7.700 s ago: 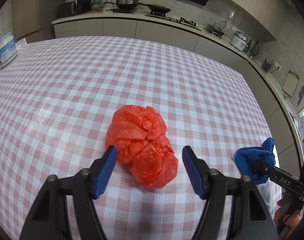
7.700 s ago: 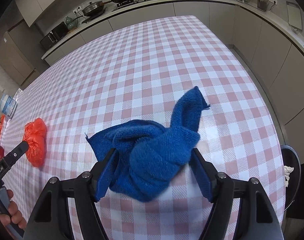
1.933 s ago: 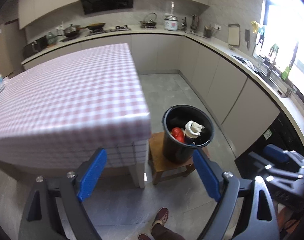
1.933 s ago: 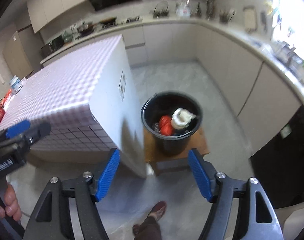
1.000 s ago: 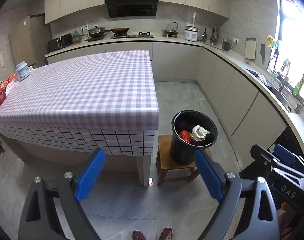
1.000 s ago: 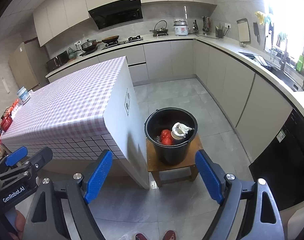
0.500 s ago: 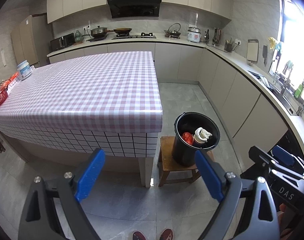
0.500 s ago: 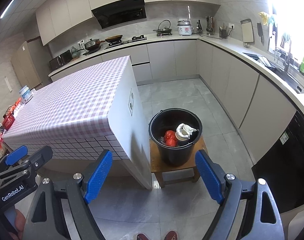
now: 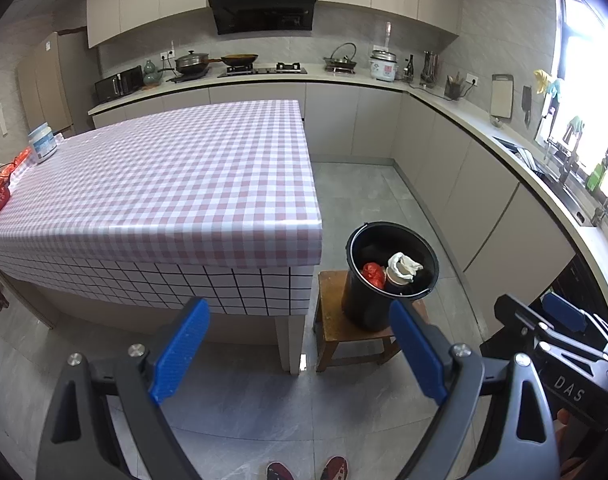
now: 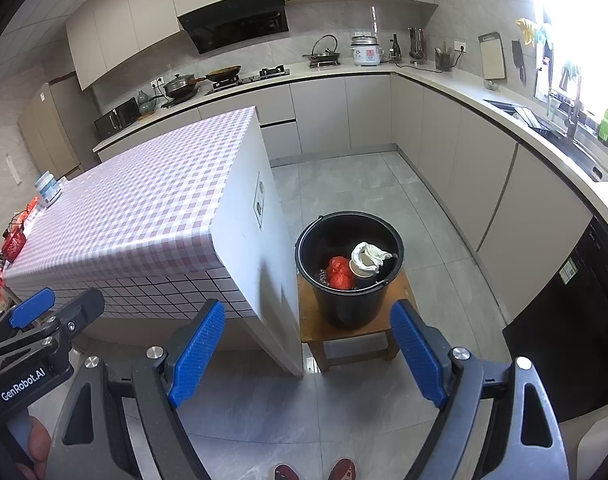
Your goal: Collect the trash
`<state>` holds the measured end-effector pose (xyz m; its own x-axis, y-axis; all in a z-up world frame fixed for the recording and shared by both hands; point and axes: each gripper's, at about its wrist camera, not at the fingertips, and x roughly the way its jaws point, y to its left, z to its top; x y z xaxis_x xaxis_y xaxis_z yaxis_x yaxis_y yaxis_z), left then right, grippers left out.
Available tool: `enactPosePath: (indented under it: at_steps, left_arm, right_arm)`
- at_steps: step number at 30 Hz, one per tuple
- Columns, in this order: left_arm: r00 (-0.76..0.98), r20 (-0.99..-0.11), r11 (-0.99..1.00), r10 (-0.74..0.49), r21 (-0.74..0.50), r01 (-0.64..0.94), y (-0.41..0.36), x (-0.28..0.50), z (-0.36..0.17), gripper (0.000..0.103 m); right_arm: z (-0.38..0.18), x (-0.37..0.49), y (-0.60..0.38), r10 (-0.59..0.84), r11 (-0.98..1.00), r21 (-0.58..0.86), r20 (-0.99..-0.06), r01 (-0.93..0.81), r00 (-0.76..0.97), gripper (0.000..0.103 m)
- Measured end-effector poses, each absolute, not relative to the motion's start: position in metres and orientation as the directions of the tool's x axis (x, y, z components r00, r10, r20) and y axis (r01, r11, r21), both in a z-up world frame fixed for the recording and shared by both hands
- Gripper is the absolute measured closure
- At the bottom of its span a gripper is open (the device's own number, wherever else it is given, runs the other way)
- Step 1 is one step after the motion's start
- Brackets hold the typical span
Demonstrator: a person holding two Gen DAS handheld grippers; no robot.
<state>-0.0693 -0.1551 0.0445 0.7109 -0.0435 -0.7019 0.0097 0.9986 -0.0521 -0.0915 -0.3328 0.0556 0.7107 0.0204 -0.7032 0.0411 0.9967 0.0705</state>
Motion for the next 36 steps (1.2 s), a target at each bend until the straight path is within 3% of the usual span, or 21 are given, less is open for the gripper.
enactPosePath:
  at_steps: [36]
  left_arm:
    - [0.697,-0.713,0.997,-0.078,-0.071,0.04,-0.1639,-0.066,0.0399,0.01]
  right_arm:
    - [0.0476,-0.0848,-0.336,0.022,0.996,0.073,-0.719,0.044,0.695,0.017]
